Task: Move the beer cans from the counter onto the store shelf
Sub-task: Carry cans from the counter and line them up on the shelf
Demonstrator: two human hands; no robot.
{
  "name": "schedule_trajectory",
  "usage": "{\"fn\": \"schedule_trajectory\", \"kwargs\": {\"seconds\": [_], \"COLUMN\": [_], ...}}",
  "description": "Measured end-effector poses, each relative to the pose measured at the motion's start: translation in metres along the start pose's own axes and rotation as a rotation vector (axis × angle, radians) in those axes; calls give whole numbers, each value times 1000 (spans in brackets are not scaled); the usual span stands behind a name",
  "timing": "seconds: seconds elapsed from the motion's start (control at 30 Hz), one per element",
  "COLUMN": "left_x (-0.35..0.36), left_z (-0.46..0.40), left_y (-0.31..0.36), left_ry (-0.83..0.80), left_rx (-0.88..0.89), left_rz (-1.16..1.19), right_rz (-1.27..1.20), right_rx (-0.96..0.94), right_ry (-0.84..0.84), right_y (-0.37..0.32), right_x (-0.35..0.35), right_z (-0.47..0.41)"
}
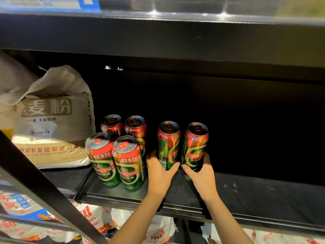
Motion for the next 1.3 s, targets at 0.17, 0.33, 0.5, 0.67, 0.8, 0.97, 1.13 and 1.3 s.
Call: {"fn": "schedule_trajectory", "kwargs": {"seconds": [0.17, 0.33, 0.5, 0.67, 0.8, 0.97, 1.13, 1.3], "left_x": [-3, 0, -1, -8, -7, -5, -5, -11], "left_z": [2, 4, 2, 7, 10, 11, 12, 12], "left_y": [-1, 0, 2, 2, 4, 5, 7, 1], "left_ry": [22, -6, 22, 82, 76, 56, 66, 114], "left_rx": [-30, -25, -31, -52, -22, 16, 21, -51], "left_rz": [62, 82, -73, -23, -1, -58, -139, -93], "right_rz": [-10, -12, -5, 25, 57, 83, 108, 113], "right_rx": [12, 14, 24, 15, 9, -8, -6, 1], "right_ry": [2, 6, 8, 27, 36, 16, 25, 23], "right_y": [4, 5, 4, 4, 3, -1, 0, 2], "right_x": [0, 1, 0, 0, 0, 1, 1, 1], "right_z": [0, 0, 0, 0, 1, 0, 1, 1]}}
Point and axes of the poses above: each hand's wrist, its own z-axis away from the middle knuckle, its own x-axis out of the palm, y = z × x, the point moved 7 cm from there along -z, towards the middle knuckle, and after that the axes turned 4 degrees about -y, right-handed, at the moved point
